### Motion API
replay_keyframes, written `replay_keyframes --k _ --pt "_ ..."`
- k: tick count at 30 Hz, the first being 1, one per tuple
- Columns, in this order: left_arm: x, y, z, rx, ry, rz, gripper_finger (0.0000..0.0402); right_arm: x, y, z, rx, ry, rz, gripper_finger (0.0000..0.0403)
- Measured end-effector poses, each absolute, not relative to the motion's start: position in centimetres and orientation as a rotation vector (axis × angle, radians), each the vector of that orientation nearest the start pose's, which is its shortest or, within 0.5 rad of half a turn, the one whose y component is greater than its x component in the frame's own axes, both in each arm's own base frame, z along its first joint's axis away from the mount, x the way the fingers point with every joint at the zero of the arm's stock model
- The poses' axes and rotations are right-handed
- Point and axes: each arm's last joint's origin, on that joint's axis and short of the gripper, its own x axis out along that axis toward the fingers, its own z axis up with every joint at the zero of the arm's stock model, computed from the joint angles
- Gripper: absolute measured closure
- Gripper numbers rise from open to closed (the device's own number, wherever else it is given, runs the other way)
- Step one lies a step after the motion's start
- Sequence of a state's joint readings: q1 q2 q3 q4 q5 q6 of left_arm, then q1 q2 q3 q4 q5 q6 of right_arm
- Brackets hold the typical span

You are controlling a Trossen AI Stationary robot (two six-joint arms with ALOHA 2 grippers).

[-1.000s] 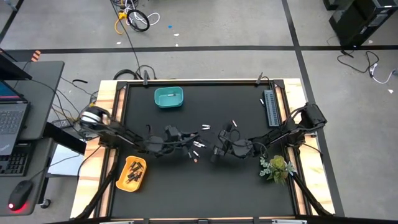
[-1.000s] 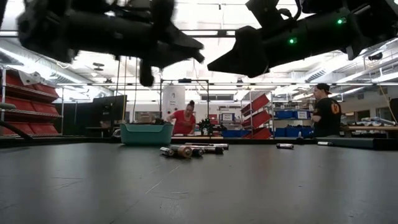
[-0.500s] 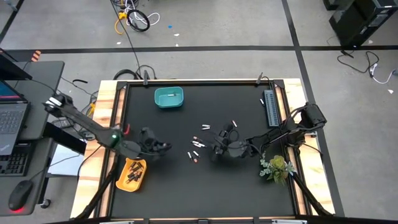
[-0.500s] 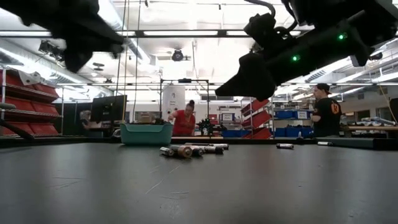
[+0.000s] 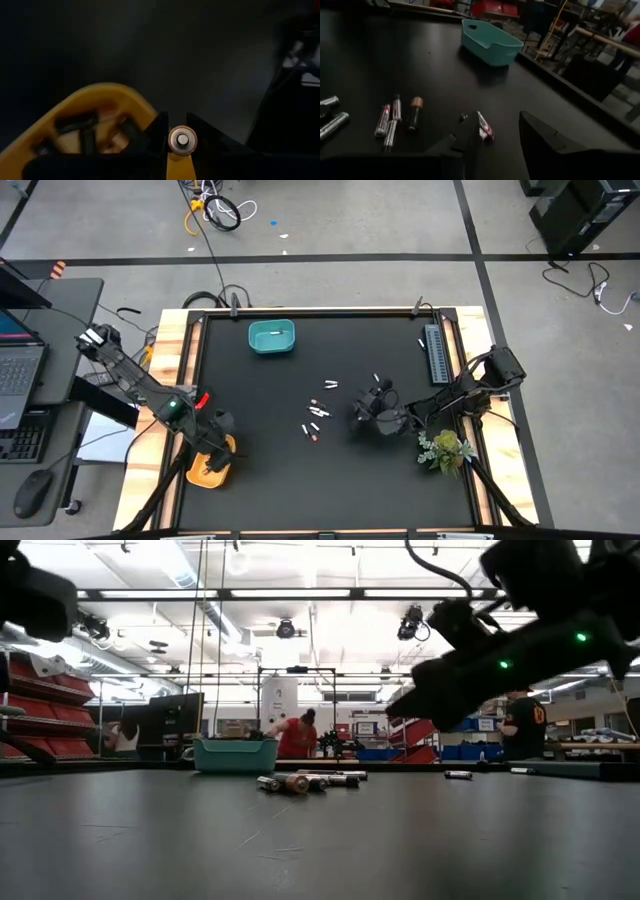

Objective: Sort batteries
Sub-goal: Put the black battery into the yellow bin, then put the silver battery into the green bin

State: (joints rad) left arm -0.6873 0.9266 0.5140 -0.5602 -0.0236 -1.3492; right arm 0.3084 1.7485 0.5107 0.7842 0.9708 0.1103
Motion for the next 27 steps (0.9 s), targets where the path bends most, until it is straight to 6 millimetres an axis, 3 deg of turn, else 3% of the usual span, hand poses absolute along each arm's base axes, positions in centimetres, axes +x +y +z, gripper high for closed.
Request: replay_keyframes --k 7,18,27 --pt "12.0 -10.0 18.7 -0.857 1.202 0.216 0.0299 25.6 6.2 10.7 -0.095 0.279 -0.655 0.0280" --pt "12.0 -10.2 18.8 -0.899 1.235 0.182 0.0262 25.9 6.3 11.9 -0.108 0.188 -0.640 0.0281" --pt "11.9 -10.2 21.6 -0.856 1.259 0.195 0.0260 26.7 6.6 12.7 -0.141 0.170 -0.624 0.0281"
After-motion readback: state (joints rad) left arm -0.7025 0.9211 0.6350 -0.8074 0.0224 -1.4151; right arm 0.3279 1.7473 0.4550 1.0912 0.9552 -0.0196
